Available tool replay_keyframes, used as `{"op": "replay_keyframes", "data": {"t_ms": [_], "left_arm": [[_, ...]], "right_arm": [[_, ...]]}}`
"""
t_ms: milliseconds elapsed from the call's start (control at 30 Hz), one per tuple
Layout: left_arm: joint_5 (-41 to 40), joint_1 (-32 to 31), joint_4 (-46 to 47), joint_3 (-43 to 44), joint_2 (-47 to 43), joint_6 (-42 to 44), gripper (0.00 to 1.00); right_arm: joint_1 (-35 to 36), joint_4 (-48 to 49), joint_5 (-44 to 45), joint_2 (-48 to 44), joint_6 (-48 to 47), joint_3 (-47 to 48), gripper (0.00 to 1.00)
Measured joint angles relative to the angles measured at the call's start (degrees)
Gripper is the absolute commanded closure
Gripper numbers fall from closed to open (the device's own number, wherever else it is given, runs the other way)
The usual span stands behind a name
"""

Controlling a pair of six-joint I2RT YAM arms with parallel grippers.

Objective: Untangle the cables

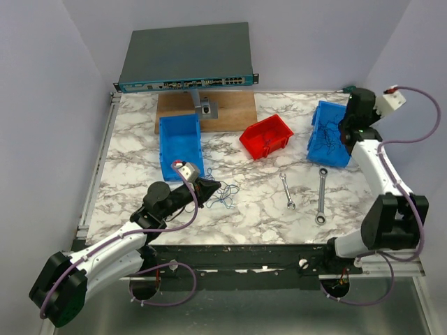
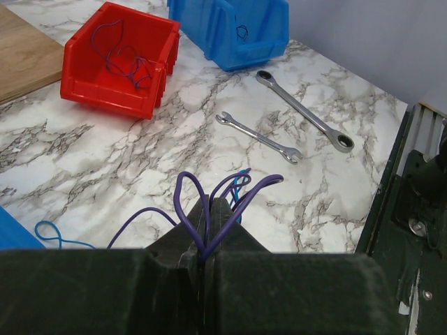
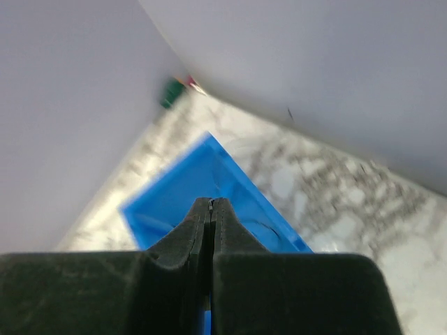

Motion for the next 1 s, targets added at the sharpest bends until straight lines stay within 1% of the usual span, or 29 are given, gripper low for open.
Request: {"op": "replay_keyframes", "data": {"t_ms": [133, 233, 333, 433, 533, 700, 867, 1000], "left_arm": [[0.0, 0.0, 0.0, 0.0, 0.0, 0.0, 1.00], [0.0, 0.0, 0.0, 0.0, 0.0, 0.0, 1.00], [0.0, 0.0, 0.0, 0.0, 0.0, 0.0, 1.00], [0.0, 0.0, 0.0, 0.0, 0.0, 0.0, 1.00], [0.1, 0.0, 0.0, 0.0, 0.1, 0.0, 1.00], [0.1, 0.0, 0.0, 0.0, 0.1, 0.0, 1.00], [0.1, 0.0, 0.0, 0.0, 0.1, 0.0, 1.00], [0.1, 0.0, 0.0, 0.0, 0.1, 0.0, 1.00]], "right_arm": [[1.1, -0.3, -0.6, -6.3, -4.0, 8.0, 0.99], [1.6, -0.5, -2.8, -9.5, -6.7, 16.6, 0.99], [1.7, -0.8, -5.8, -10.3, -7.7, 23.1, 0.99], [1.7, -1.5, -8.9, -10.4, -7.5, 25.5, 0.99], [1.7, -2.3, -12.9, -10.2, -6.4, 25.2, 0.99], [1.7, -1.9, -18.9, -10.6, -3.0, 19.6, 0.99], [1.7, -1.8, -19.9, -11.2, -0.5, 14.5, 0.99], [1.7, -0.8, -19.0, -14.1, 0.8, 8.2, 0.99]]}}
